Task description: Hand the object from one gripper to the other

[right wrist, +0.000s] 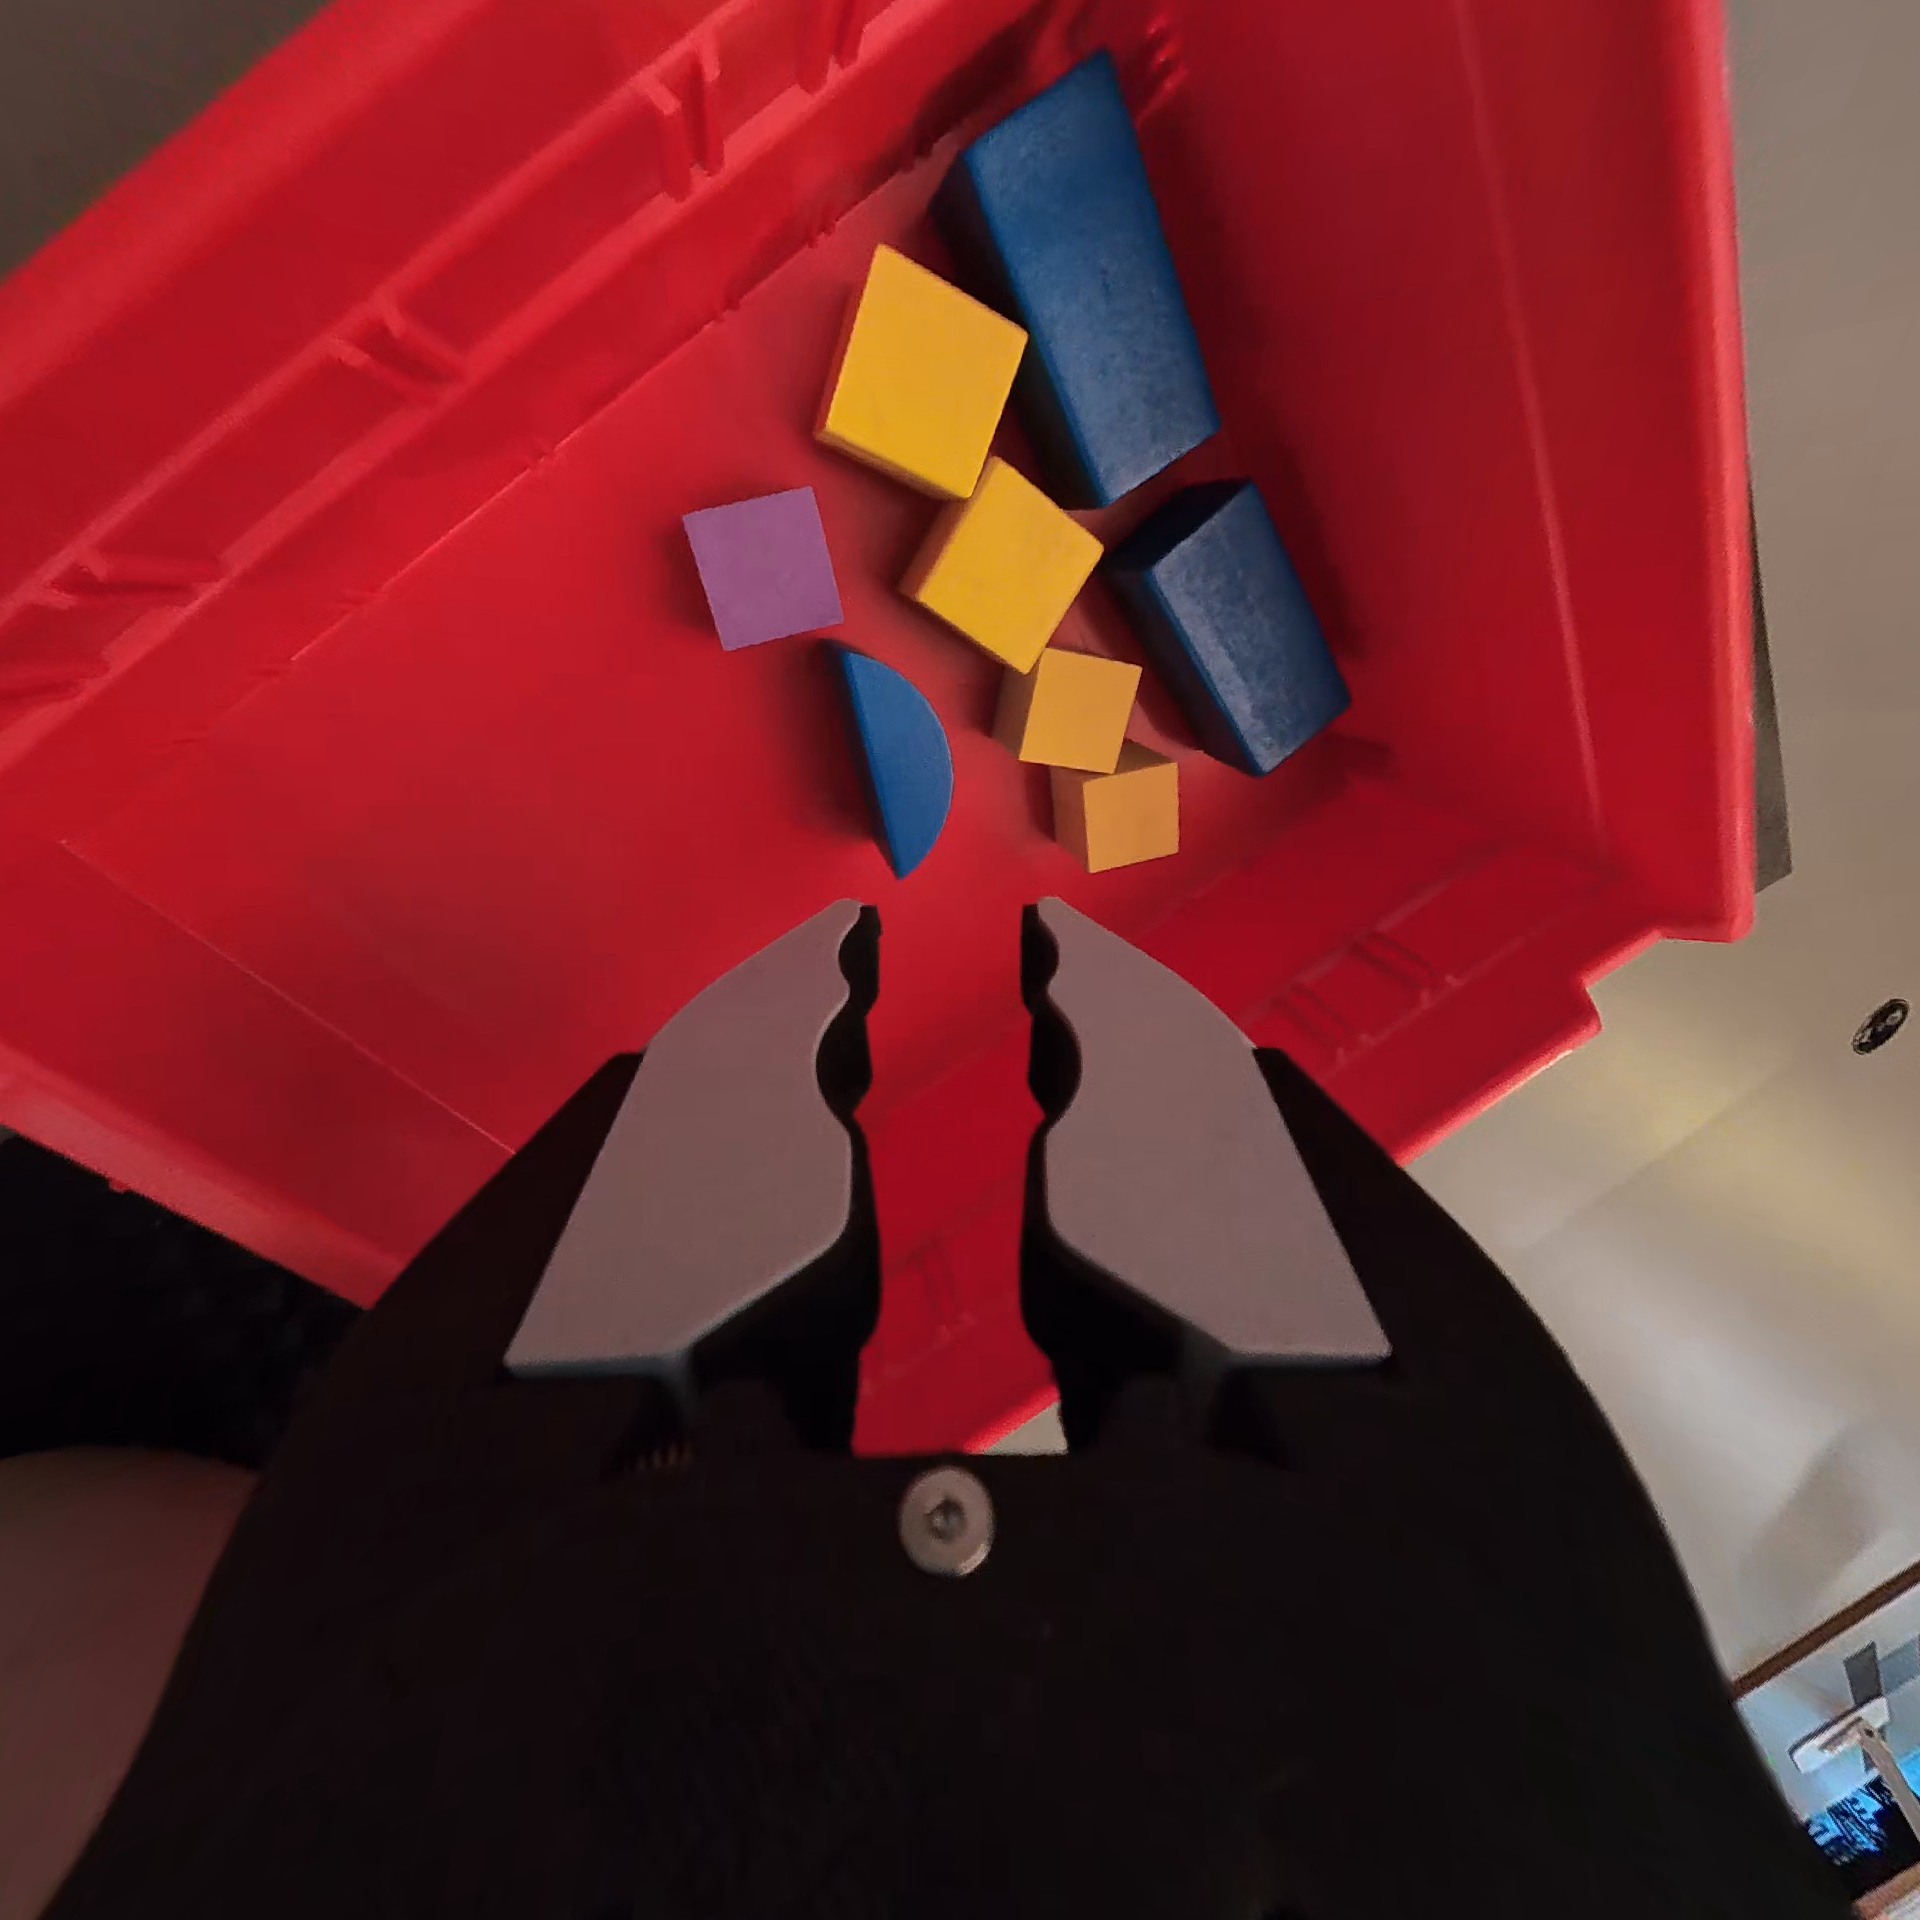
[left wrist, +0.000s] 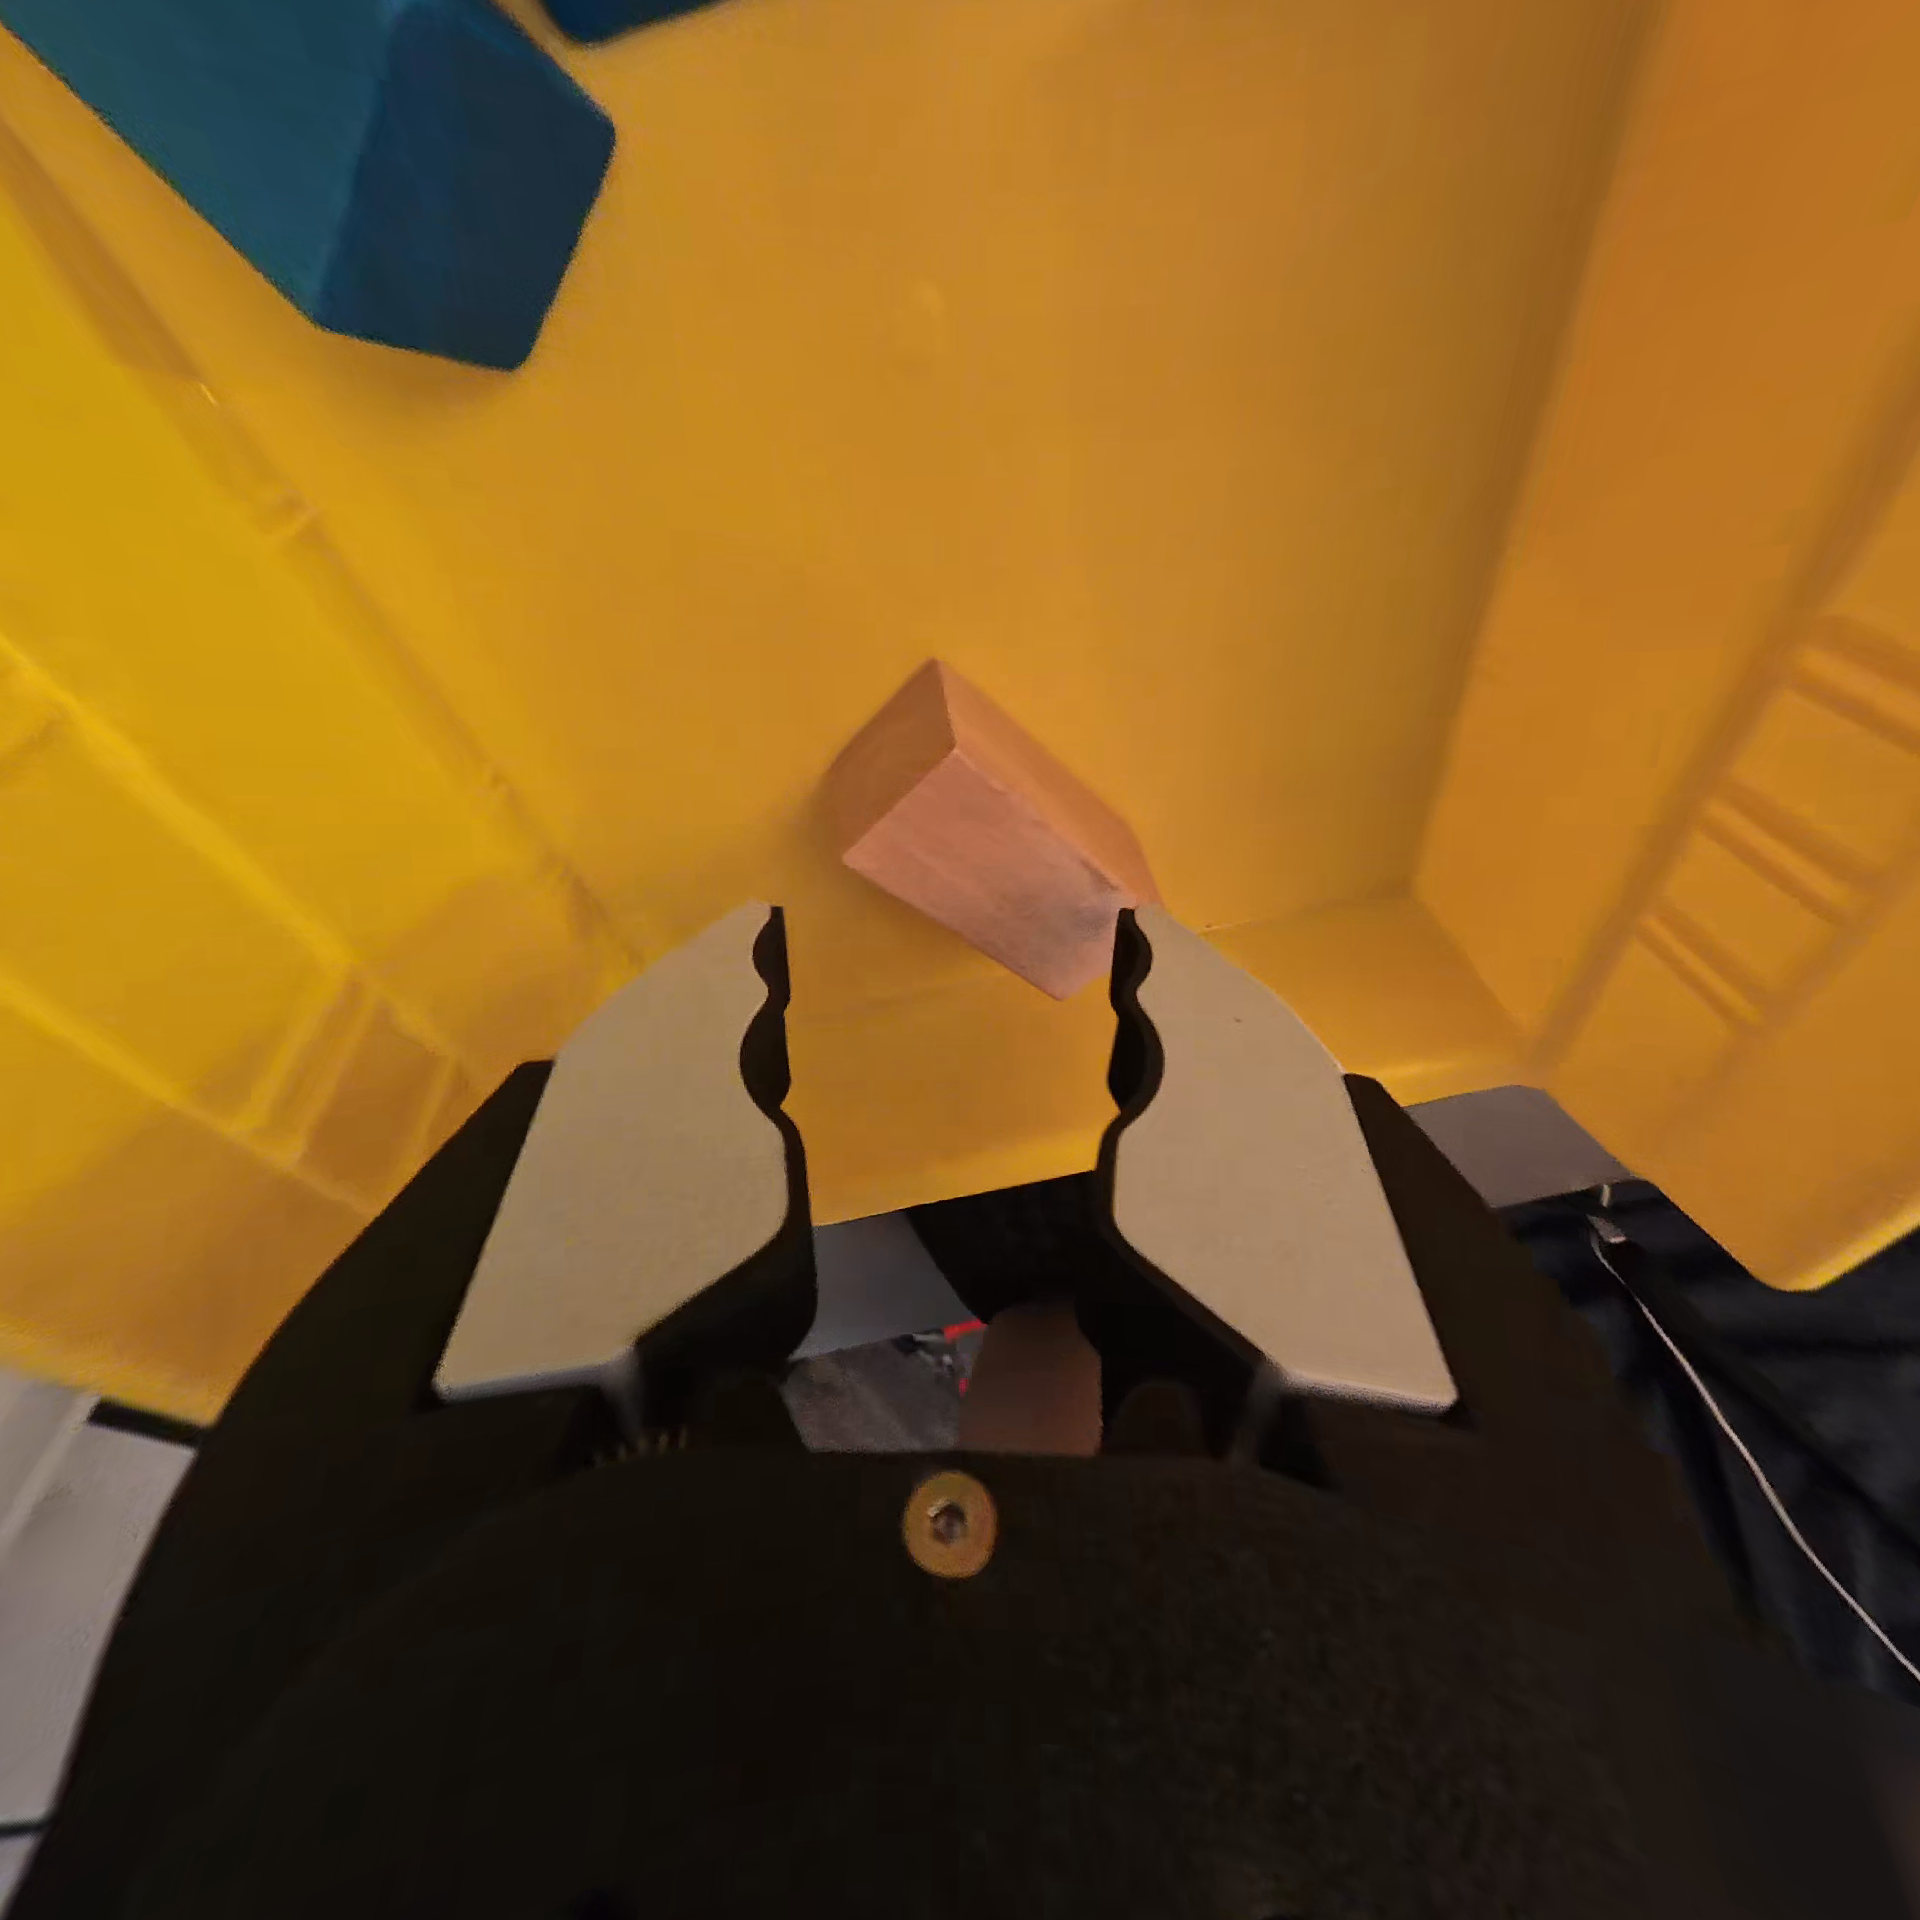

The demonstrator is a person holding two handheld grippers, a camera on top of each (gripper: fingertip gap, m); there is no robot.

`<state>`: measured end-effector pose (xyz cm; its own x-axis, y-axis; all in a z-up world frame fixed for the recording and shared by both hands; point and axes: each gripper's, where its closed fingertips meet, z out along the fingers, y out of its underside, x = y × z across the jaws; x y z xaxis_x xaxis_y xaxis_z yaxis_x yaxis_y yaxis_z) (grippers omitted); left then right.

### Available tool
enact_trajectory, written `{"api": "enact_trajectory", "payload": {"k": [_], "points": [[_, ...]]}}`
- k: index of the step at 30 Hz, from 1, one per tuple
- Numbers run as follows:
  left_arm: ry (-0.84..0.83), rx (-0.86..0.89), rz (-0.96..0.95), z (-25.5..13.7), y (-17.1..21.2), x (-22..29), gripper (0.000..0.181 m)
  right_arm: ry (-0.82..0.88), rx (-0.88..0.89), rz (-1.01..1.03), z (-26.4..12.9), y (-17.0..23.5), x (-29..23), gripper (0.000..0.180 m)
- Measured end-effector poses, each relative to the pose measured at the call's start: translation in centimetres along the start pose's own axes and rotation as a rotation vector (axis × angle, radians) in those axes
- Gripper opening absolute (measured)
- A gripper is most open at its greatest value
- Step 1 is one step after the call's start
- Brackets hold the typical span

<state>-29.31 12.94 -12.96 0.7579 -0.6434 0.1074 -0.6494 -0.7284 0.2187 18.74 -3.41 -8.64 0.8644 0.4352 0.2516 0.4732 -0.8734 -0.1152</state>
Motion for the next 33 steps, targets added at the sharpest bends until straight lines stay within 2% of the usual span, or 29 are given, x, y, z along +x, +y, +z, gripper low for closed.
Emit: {"api": "enact_trajectory", "payload": {"k": [2, 5, 14, 23, 33], "points": [[0.021, -0.023, -0.029, 0.4, 0.0, 0.1, 0.059, 0.008, 0.002, -0.003, -0.2, 0.1, 0.0, 0.028], [0.064, -0.022, -0.052, 0.5, -0.3, 0.8, 0.049, 0.019, 0.009, -0.005, -0.6, 0.1, 0.1, 0.027], [0.029, -0.015, -0.057, 0.4, -0.6, 1.3, 0.048, 0.02, -0.01, -0.024, -0.6, 0.2, -0.3, 0.027], [0.067, -0.032, -0.058, 0.4, -0.3, 1.9, 0.048, 0.003, -0.03, -0.038, -0.2, 0.4, -0.7, 0.027], [-0.044, -0.043, -0.059, 0.9, -1.1, 1.6, 0.048, -0.01, -0.051, -0.054, 0.0, 0.6, -1.1, 0.027]]}}
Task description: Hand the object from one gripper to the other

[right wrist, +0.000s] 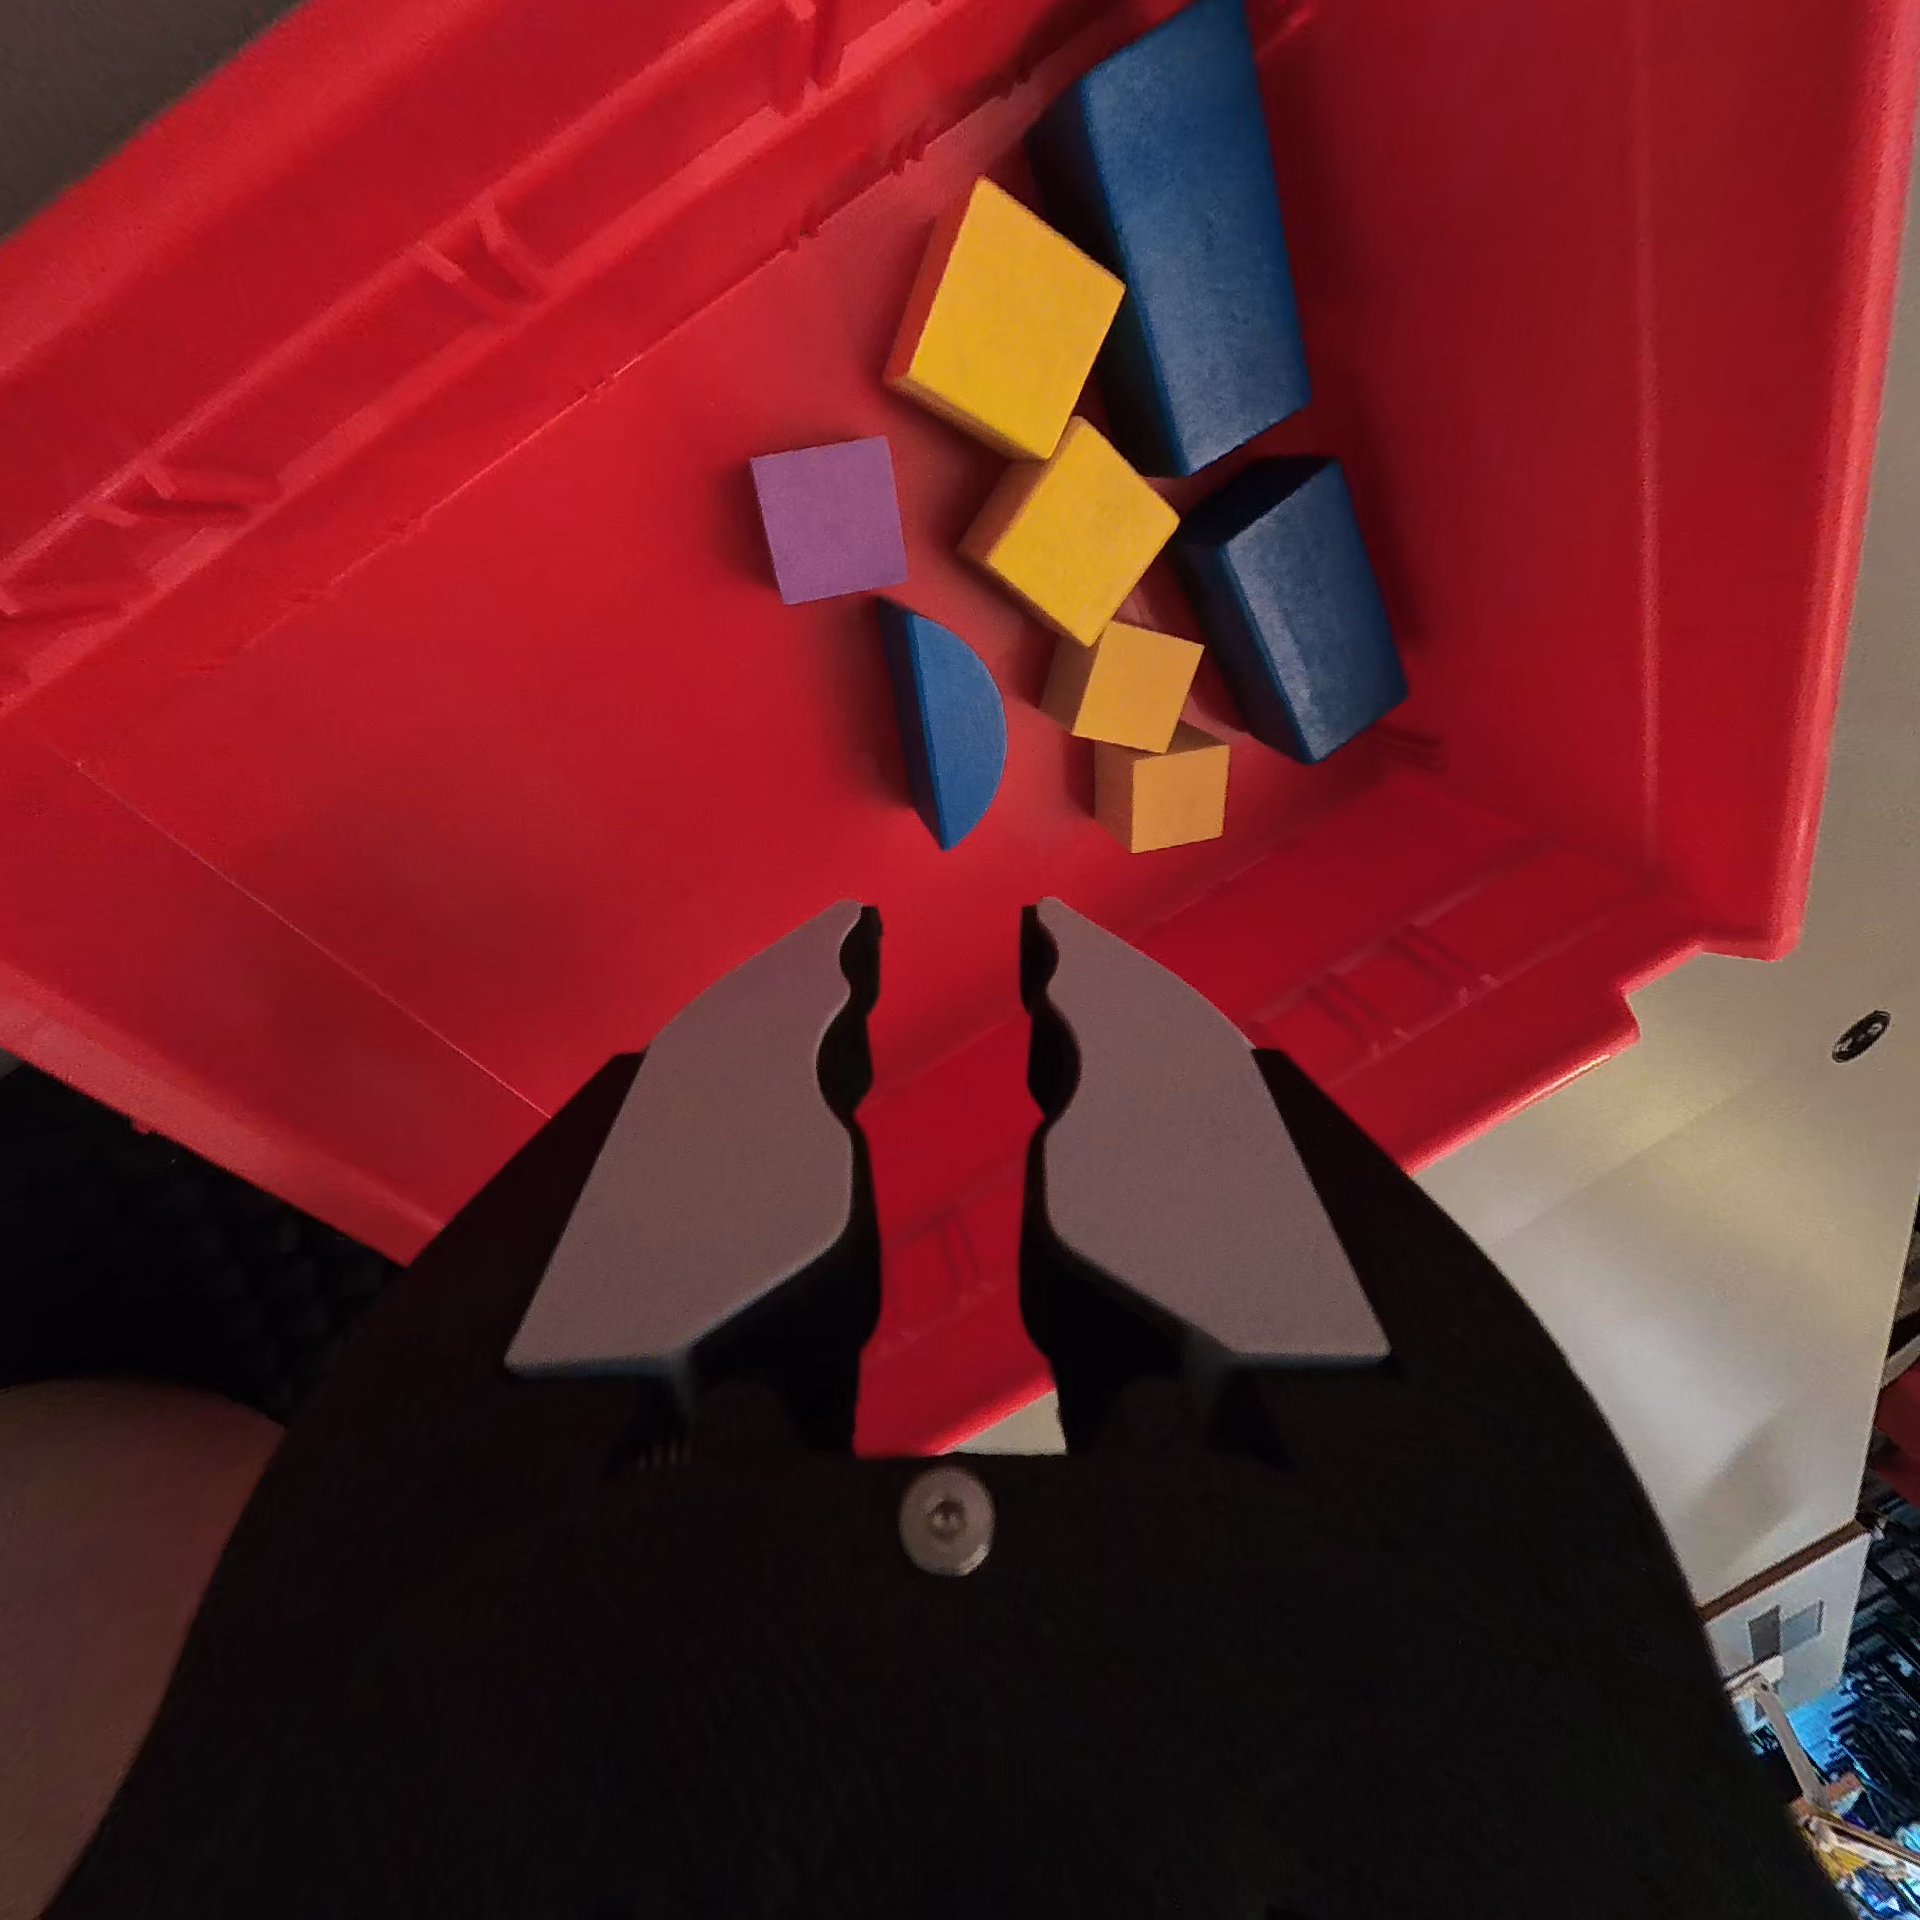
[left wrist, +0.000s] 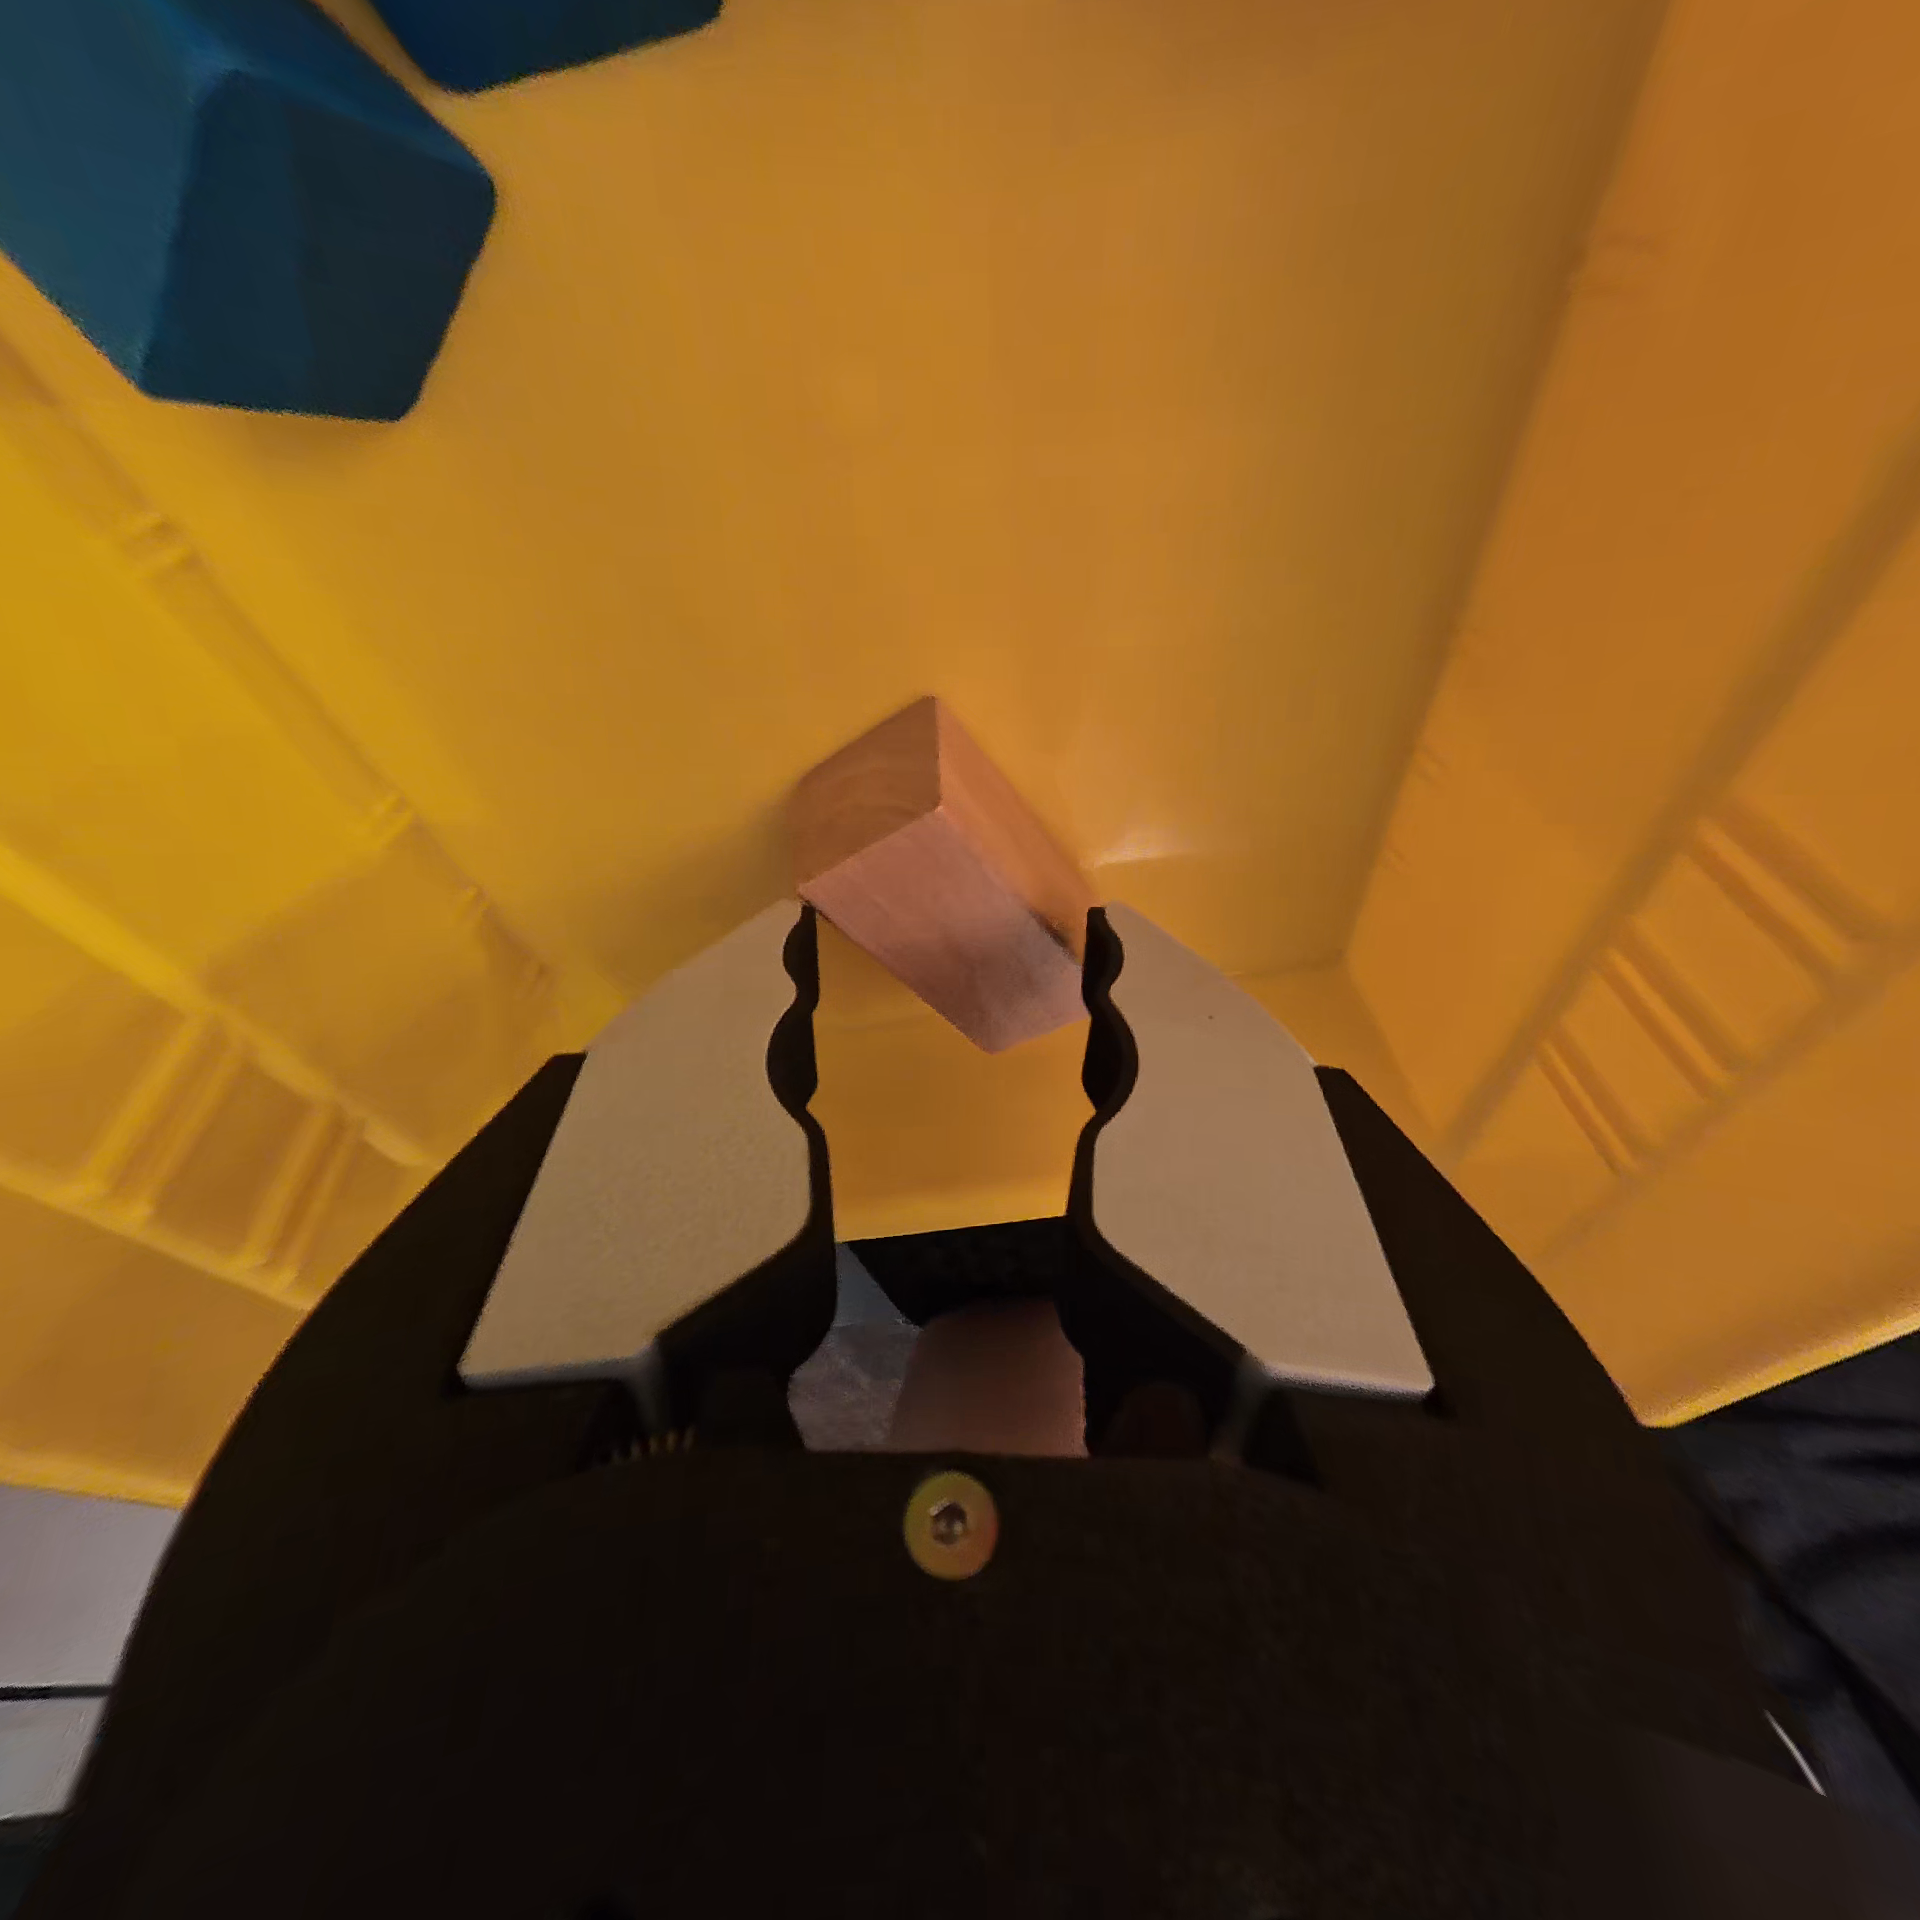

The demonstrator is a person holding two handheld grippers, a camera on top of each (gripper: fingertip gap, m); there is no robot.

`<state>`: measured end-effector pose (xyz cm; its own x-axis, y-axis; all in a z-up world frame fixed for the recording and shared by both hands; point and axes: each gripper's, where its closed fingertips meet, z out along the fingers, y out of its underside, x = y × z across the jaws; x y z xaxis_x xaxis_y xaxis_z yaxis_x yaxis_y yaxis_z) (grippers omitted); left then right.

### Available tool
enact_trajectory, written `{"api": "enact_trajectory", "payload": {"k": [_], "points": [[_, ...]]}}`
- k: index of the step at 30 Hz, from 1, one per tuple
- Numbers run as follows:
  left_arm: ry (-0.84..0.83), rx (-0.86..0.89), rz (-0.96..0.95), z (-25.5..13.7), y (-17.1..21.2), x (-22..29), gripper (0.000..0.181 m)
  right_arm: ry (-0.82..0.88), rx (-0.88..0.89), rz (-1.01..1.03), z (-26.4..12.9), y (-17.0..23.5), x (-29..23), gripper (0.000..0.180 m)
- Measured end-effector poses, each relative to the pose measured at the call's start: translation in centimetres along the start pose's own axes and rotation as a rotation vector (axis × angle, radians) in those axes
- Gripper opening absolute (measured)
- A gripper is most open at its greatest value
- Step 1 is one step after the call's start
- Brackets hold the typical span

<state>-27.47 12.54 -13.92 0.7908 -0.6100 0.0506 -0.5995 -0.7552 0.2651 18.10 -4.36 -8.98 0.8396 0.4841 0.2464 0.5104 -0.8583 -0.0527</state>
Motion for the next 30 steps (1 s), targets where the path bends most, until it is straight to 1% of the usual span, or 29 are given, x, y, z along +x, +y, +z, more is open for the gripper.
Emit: {"api": "enact_trajectory", "payload": {"k": [2, 4, 5, 9, 13, 17, 20, 25, 30], "points": [[-0.017, 0.016, 0.038, -0.1, -0.5, 0.4, 0.045, -0.004, -0.004, -0.001, 0.1, 0.0, -0.1, 0.027], [-0.052, 0.04, 0.086, -0.3, -1.2, 0.7, 0.035, -0.011, -0.01, -0.007, 0.2, 0.1, -0.2, 0.027], [-0.075, 0.051, 0.107, -0.4, -1.5, 0.7, 0.035, -0.013, -0.014, -0.01, 0.2, 0.1, -0.3, 0.027], [-0.137, 0.044, 0.163, -0.4, -1.6, 0.7, 0.035, -0.018, -0.012, -0.015, 0.2, 0.1, -0.4, 0.027], [-0.158, -0.02, 0.167, 0.3, -0.6, 0.4, 0.042, -0.019, -0.011, -0.014, 0.2, 0.2, -0.4, 0.027], [-0.15, -0.05, 0.156, 0.8, -0.4, 0.4, 0.045, -0.023, -0.018, -0.017, 0.3, 0.2, -0.4, 0.027], [-0.134, -0.065, 0.155, 0.9, -0.1, 0.6, 0.039, -0.03, -0.024, -0.021, 0.4, 0.3, -0.6, 0.027], [-0.167, -0.081, 0.186, 0.9, 0.0, 0.2, 0.037, -0.038, -0.034, -0.026, 0.6, 0.3, -0.8, 0.027], [-0.154, -0.034, 0.192, 0.1, -0.5, 0.1, 0.036, -0.037, -0.035, -0.024, 0.5, 0.4, -0.8, 0.026]]}}
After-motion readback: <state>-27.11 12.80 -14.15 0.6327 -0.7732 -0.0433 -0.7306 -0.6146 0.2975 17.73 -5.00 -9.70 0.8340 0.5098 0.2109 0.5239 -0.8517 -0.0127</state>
